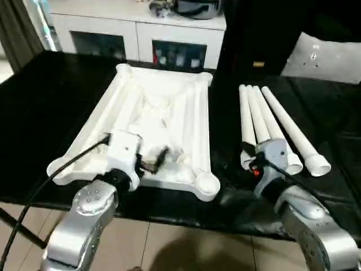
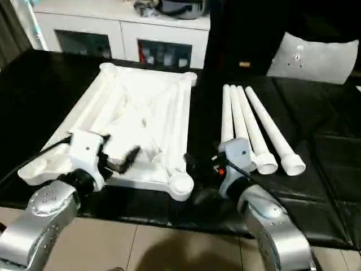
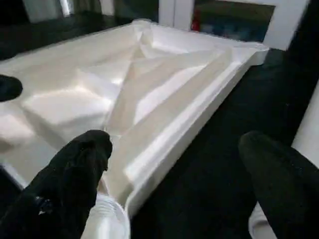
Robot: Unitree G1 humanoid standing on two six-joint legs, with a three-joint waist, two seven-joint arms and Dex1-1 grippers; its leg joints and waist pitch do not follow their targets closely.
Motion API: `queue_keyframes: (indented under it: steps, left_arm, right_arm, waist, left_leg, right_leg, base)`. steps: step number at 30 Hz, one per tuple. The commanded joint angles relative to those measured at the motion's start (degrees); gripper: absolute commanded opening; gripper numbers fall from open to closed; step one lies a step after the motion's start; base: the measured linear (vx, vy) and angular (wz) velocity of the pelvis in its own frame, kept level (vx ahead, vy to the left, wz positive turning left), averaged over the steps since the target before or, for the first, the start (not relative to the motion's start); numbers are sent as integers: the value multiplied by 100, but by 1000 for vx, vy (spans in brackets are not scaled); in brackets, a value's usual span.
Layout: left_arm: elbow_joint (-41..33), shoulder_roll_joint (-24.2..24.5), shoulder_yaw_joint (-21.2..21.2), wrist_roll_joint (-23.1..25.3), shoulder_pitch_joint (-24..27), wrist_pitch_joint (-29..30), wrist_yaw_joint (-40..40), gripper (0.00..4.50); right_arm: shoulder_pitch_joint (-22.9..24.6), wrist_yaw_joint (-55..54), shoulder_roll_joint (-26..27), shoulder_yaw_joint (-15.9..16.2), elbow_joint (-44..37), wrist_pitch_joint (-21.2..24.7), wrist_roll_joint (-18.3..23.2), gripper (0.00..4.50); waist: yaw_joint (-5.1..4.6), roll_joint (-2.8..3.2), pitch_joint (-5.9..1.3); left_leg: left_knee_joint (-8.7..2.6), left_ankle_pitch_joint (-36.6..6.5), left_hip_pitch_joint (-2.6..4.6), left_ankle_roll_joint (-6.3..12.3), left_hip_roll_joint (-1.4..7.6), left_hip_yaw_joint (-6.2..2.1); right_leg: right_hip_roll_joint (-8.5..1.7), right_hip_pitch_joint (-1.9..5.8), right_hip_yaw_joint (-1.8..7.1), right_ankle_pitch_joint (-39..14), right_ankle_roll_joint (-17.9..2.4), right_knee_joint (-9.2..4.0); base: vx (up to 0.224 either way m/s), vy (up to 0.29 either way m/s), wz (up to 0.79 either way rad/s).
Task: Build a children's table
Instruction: Move to table, then move table base
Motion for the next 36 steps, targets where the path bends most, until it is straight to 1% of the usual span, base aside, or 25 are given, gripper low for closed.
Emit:
queue_keyframes:
  steps: [1,2,4,7,10,11,13,14,15,16,17,18,19,20,21,24,26,27,28,29,30,31,33,35,36]
  left_arm:
    - [140,321,-292,-131,-143,-60,-763,439]
    - [167,482,-389,-187,-181,-67,-1055,439]
    - [264,844,-606,-261,-308,-8,-1676,439]
    - [581,1278,-898,-256,-573,34,-2509,414]
    - [1002,1713,-1356,-17,-835,-293,-3354,393]
    - [1395,1699,-1496,143,-1050,-610,-3581,382]
    - [1525,1632,-1495,161,-1137,-674,-3586,365]
    - [1638,1568,-1488,155,-1218,-737,-3580,365]
    - [1774,1464,-1463,141,-1323,-814,-3561,347]
    - [1929,1372,-1486,122,-1470,-881,-3633,334]
    - [2052,1302,-1512,111,-1587,-942,-3705,334]
    - [2268,1211,-1589,114,-1795,-997,-3858,324]
    - [2357,1187,-1621,120,-1869,-1017,-3919,324]
    - [2500,1148,-1672,162,-1982,-1093,-3992,319]
    - [2659,1126,-1725,201,-2092,-1150,-4088,290]
    - [3076,1076,-1822,259,-2338,-1244,-4427,280]
    - [3277,1092,-1897,338,-2439,-1318,-4583,255]
    - [3439,1095,-1938,408,-2513,-1382,-4662,245]
    - [3545,1085,-1954,435,-2562,-1408,-4696,241]
    - [3627,1078,-1978,463,-2604,-1459,-4736,240]
    - [3698,1073,-1998,481,-2642,-1478,-4769,240]
    - [3775,1064,-2014,493,-2678,-1520,-4808,218]
    - [4003,1016,-2030,592,-2765,-1713,-4796,198]
    - [4107,990,-2031,641,-2800,-1825,-4796,199]
    - [4188,967,-2029,676,-2828,-1905,-4800,171]
  right_arm:
    - [2,290,-152,67,-154,81,118,450]
    - [3,388,-214,57,-178,75,184,450]
    - [-7,536,-352,-5,-204,-91,180,450]
    - [-43,862,-669,-63,-257,310,366,450]
    - [36,1289,-1068,16,-255,180,338,450]
    - [135,1567,-1275,16,-295,129,404,450]
    - [163,1628,-1317,-17,-310,196,468,450]
    - [184,1676,-1349,-46,-321,255,535,450]
    - [231,1797,-1435,-47,-372,265,593,450]
    - [314,1932,-1572,-40,-472,347,681,450]
    - [383,2034,-1681,-29,-553,402,736,450]
    - [477,2173,-1863,-16,-655,532,806,450]
    - [510,2214,-1926,-1,-689,583,820,450]
    - [554,2273,-2014,40,-711,552,768,450]
    - [591,2317,-2061,68,-720,521,740,450]
    - [649,2378,-2093,136,-690,387,642,450]
    - [658,2369,-2101,182,-660,321,562,450]
    - [655,2344,-2104,207,-643,283,529,450]
    - [652,2327,-2118,216,-644,278,533,450]
    - [640,2291,-2118,231,-632,237,498,450]
    - [626,2257,-2103,255,-625,219,473,450]
    - [618,2241,-2095,270,-625,211,457,450]
    - [606,2157,-2027,274,-616,145,390,450]
    - [604,2155,-2019,283,-612,106,359,450]
    - [603,2158,-2015,293,-608,78,335,450]
  waist:
    - [42,-24,-250]
    - [68,2,-259]
    - [90,4,-258]
    - [120,15,-268]
    - [150,49,-264]
    - [153,23,-243]
    - [173,19,-235]
    - [184,74,-243]
    - [167,27,-246]
    - [174,6,-238]
    - [204,13,-262]
    - [219,68,-263]
    - [237,33,-273]
    - [240,62,-277]
    - [250,28,-273]
    - [250,33,-293]
    - [252,27,-302]
    - [257,64,-301]
    - [253,46,-303]
    - [271,105,-307]
    - [260,82,-299]
    - [269,73,-299]
    - [277,68,-301]
    - [291,72,-309]
    - [287,65,-305]
  left_leg:
    - [-432,-919,92,267,417,-117]
    - [-440,-968,132,233,439,-101]
    - [-461,-949,153,211,466,-96]
    - [-464,-920,181,200,463,-70]
    - [-466,-1119,202,118,467,-43]
    - [-480,-1258,192,97,471,-36]
    - [-484,-1426,221,48,481,-19]
    - [-483,-1454,227,24,484,-25]
    - [-486,-1487,219,5,498,-23]
    - [-487,-1443,209,45,487,-2]
    - [-457,-1432,244,55,498,10]
    - [-450,-1323,235,96,502,19]
    - [-449,-1243,232,126,511,24]
    - [-446,-1187,222,144,505,23]
    - [-438,-1181,215,182,497,35]
    - [-416,-1041,203,230,494,36]
    - [-412,-983,208,265,501,41]
    - [-410,-971,208,270,501,34]
    - [-412,-983,211,276,511,38]
    - [-413,-1007,223,261,521,25]
    - [-423,-1045,225,259,523,31]
    - [-425,-1107,234,238,531,30]
    - [-424,-1115,232,222,526,36]
    - [-416,-1089,233,229,534,38]
    - [-424,-1059,227,241,540,33]
  right_leg:
    - [-694,131,358,198,-807,-533]
    - [-663,103,366,36,-767,-527]
    - [-652,91,371,95,-792,-511]
    - [-635,98,389,220,-844,-490]
    - [-649,80,413,-32,-875,-503]
    - [-661,87,428,-229,-849,-543]
    - [-684,80,439,-502,-887,-558]
    - [-689,78,437,-550,-925,-550]
    - [-693,79,440,-575,-992,-550]
    - [-682,90,445,-600,-989,-574]
    - [-694,86,450,-561,-1015,-566]
    - [-711,96,454,-451,-1048,-559]
    - [-692,100,449,-338,-1029,-556]
    - [-695,100,450,-250,-1044,-544]
    - [-703,96,455,-249,-1031,-567]
    - [-715,111,445,-141,-1098,-542]
    - [-706,110,440,-42,-1148,-533]
    - [-711,107,439,-20,-1162,-529]
    - [-709,111,438,18,-1176,-534]
    - [-716,107,435,58,-1218,-513]
    - [-705,100,432,33,-1225,-532]
    - [-716,103,434,-21,-1266,-528]
    - [-716,107,436,-46,-1289,-528]
    - [-731,109,443,17,-1290,-528]
    - [-726,117,437,104,-1310,-510]
  base:
    - [0,0,0]
    - [0,0,0]
    - [0,0,0]
    - [0,0,0]
    - [0,0,0]
    - [0,0,0]
    - [0,0,0]
    - [0,0,0]
    - [0,0,0]
    - [0,0,0]
    - [0,0,0]
    - [0,0,0]
    - [0,0,0]
    - [0,0,0]
    - [0,0,0]
    - [0,0,0]
    - [0,0,0]
    - [0,0,0]
    - [0,0,0]
    - [0,0,0]
    - [0,0,0]
    - [0,0,0]
    - [0,0,0]
    - [0,0,0]
    - [0,0,0]
